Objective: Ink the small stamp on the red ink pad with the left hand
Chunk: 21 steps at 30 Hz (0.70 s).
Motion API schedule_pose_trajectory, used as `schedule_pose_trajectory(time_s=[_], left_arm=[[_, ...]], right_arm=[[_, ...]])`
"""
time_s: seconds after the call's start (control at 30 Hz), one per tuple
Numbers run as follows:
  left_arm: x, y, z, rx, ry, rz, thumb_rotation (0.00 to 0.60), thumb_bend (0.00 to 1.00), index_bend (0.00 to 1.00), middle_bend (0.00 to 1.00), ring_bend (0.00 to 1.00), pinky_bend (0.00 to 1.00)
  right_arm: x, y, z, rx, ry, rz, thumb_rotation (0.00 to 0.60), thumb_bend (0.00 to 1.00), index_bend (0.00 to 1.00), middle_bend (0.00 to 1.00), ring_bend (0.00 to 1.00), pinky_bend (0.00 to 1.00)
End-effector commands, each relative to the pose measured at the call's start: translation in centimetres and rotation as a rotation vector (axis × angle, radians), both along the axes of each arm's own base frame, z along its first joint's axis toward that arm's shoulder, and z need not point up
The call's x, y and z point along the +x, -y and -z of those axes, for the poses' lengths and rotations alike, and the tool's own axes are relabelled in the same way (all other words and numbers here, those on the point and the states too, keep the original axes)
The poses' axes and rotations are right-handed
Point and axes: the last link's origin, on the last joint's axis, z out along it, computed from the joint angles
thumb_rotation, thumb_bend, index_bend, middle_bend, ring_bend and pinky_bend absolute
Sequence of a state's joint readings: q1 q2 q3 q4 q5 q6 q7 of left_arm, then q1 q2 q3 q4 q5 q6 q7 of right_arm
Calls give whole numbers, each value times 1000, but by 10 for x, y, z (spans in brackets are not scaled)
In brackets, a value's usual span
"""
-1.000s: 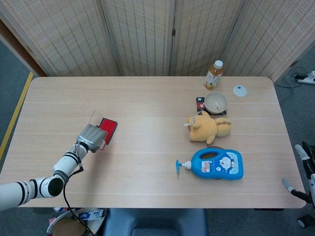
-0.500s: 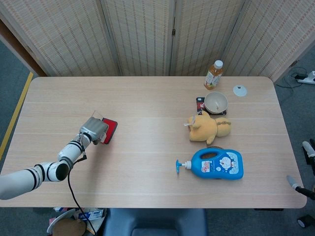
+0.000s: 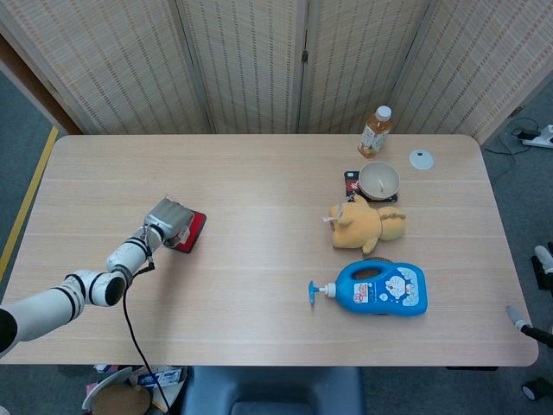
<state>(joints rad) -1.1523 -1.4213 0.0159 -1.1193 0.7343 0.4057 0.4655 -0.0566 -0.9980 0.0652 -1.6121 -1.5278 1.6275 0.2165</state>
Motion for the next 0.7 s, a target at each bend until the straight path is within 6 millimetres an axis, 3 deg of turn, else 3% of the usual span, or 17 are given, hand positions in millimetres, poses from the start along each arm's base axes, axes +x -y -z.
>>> schedule_pose_trajectory(time_s=[0.03, 0.7], left_arm=[[0, -3, 2, 1, 2, 4, 600, 344, 576, 463, 296, 415], [-11, -11, 11, 23, 2, 20, 600, 344, 577, 464, 296, 416]], right_arm=[[0, 0, -1, -2, 1, 0, 600, 204, 0, 0, 0, 0], [0, -4, -3, -12, 5, -2, 600, 204, 0, 0, 0, 0]])
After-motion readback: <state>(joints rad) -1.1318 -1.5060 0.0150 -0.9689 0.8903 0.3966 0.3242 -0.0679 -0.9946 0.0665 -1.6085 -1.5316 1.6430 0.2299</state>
